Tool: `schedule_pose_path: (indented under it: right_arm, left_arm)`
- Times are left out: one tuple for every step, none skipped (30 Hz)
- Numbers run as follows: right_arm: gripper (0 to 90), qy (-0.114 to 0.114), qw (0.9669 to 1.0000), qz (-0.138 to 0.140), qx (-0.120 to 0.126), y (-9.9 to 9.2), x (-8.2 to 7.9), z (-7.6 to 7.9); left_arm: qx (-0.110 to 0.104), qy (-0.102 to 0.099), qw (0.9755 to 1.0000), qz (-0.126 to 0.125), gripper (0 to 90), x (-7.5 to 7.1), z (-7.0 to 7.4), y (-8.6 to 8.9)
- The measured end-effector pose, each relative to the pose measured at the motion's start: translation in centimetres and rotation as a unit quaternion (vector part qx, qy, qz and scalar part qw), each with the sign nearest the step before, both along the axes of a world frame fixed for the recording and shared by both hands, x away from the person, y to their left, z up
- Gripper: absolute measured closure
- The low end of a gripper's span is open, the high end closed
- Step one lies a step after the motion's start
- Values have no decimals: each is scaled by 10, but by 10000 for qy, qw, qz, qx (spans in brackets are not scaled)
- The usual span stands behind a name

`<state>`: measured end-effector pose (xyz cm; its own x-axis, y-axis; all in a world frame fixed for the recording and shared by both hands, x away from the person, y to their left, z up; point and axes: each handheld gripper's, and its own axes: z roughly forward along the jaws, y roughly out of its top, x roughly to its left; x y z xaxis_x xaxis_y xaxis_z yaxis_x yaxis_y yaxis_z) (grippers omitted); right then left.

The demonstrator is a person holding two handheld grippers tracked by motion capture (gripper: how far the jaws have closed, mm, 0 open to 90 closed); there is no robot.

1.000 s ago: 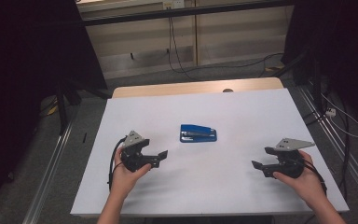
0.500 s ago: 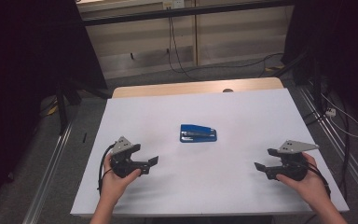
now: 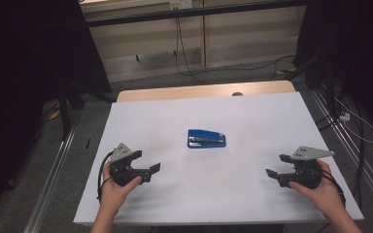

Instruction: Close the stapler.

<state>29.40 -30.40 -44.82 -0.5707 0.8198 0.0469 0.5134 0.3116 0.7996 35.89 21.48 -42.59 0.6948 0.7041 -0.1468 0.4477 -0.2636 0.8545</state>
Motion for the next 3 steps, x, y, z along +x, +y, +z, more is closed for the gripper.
schedule_pose_path:
  right_arm:
    - [238, -2, 10000, 5, 12, 0, 0, 0]
    - [237, -2, 10000, 1, 17, 0, 0, 0]
    - [235, 5, 10000, 0, 23, 0, 0, 0]
  left_arm:
    - [7, 4, 10000, 2, 83, 0, 0, 1]
    - [-15, 0, 10000, 34, 82, 0, 0, 1]
    - [-30, -8, 10000, 38, 80, 0, 0, 2]
